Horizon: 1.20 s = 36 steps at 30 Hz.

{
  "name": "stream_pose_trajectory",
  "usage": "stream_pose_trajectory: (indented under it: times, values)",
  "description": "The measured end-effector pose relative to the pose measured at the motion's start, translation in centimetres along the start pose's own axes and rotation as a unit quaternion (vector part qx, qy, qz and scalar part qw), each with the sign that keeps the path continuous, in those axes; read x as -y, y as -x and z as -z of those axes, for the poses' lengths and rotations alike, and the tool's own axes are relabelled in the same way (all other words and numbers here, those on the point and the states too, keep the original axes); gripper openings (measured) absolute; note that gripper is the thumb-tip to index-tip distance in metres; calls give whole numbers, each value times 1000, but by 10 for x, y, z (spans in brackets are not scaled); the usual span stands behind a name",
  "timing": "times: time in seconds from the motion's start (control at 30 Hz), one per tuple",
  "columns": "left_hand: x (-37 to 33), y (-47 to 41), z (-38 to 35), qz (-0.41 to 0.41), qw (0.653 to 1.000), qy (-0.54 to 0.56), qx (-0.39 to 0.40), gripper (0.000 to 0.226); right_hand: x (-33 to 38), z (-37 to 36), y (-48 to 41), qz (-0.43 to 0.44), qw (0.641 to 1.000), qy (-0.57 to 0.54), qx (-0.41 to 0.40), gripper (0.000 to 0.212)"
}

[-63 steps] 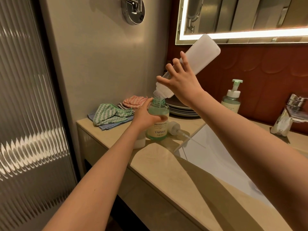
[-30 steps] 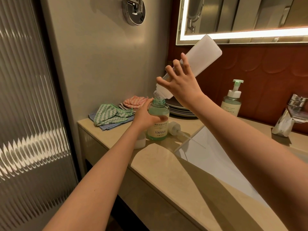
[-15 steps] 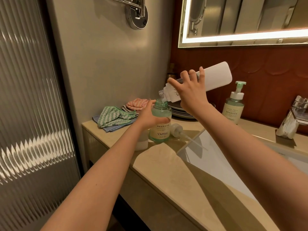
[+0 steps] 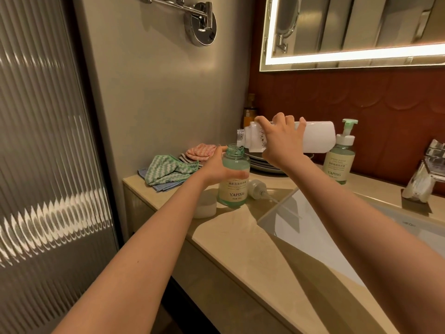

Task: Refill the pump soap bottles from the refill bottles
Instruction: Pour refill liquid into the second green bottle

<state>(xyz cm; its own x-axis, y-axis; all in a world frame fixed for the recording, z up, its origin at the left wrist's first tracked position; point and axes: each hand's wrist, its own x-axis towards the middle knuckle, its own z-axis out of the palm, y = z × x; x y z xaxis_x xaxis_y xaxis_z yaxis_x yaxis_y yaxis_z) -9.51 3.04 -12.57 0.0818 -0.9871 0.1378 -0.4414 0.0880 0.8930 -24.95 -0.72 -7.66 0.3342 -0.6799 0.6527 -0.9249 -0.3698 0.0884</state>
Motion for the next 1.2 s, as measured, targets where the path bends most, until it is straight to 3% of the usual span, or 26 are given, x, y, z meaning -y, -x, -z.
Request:
stream_pose_trajectory:
  times: [0.2, 0.37, 0.57, 0.63, 0.73, 0.83, 0.97, 1.07, 1.2]
  values:
    - [-8, -2, -1, 4, 1000, 12, -4, 90, -3, 3, -1, -97, 983, -139, 76, 76]
    - [-17, -4, 6, -8, 999, 39, -26, 72, -7, 8, -11, -156, 937, -297, 91, 80]
    - [-48, -3, 24, -85, 987, 93, -101, 42, -1, 51, -27, -135, 861, -490, 29, 55]
    - [-60, 2, 30, -95, 982, 146, -77, 44, 10, 69, -29, -92, 843, -529, 31, 32]
    - [-67, 11, 39, -124, 980, 157, 1, 44, 28, 80, -31, -78, 820, -565, 50, 23]
    - [-61, 17, 51, -134, 983, 128, 16, 47, 47, 74, -33, -71, 814, -572, 73, 26]
    - [-42, 21, 73, -122, 982, 128, -66, 49, 72, 63, -35, -62, 806, -583, 85, 23]
    - [-24, 22, 90, -112, 984, 81, -116, 56, 89, 52, -38, -50, 819, -564, 98, 37]
    - [-1, 21, 100, -86, 980, 52, -173, 73, 111, 33, -36, -27, 851, -511, 120, 35]
